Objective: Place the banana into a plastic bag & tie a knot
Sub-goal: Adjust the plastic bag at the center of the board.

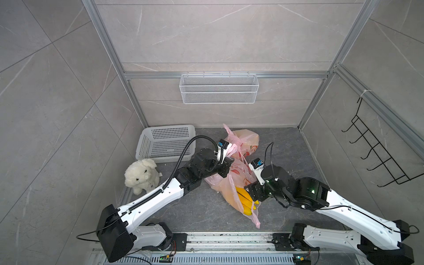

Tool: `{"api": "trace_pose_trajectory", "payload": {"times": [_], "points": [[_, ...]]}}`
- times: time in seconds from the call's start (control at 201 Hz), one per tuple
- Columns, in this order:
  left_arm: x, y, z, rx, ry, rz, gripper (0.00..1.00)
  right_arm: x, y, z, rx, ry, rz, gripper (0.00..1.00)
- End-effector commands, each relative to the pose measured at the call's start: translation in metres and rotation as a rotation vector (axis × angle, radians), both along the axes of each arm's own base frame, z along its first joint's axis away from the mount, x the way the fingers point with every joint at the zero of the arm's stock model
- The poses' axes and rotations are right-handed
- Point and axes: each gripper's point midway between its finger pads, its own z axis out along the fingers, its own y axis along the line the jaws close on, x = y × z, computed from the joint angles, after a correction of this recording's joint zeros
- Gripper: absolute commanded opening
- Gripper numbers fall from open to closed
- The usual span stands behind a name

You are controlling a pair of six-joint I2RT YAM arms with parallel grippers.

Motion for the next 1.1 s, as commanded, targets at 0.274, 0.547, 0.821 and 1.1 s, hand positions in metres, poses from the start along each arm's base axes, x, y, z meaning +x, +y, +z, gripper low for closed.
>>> {"api": "trace_pose_trajectory", "payload": {"times": [0.274, 0.547, 0.821, 1.1], "points": [[0.021, 0.007, 0.021, -0.024, -0.020, 0.087, 0.00, -0.055, -0.033, -0.030, -0.237, 0.004, -0.134, 0.85], [0.022, 0.008, 0.021, -0.028, -0.014, 0.093, 0.00, -0.097, 0.001, -0.048, -0.110, 0.108, -0.061, 0.86], [0.019, 0.010, 0.022, -0.028, -0.014, 0.092, 0.00, -0.113, 0.025, -0.054, -0.132, 0.094, -0.031, 0.85], [0.018, 0.011, 0.020, -0.027, -0.013, 0.093, 0.00, -0.118, 0.038, -0.043, -0.099, 0.071, 0.006, 0.87]]}}
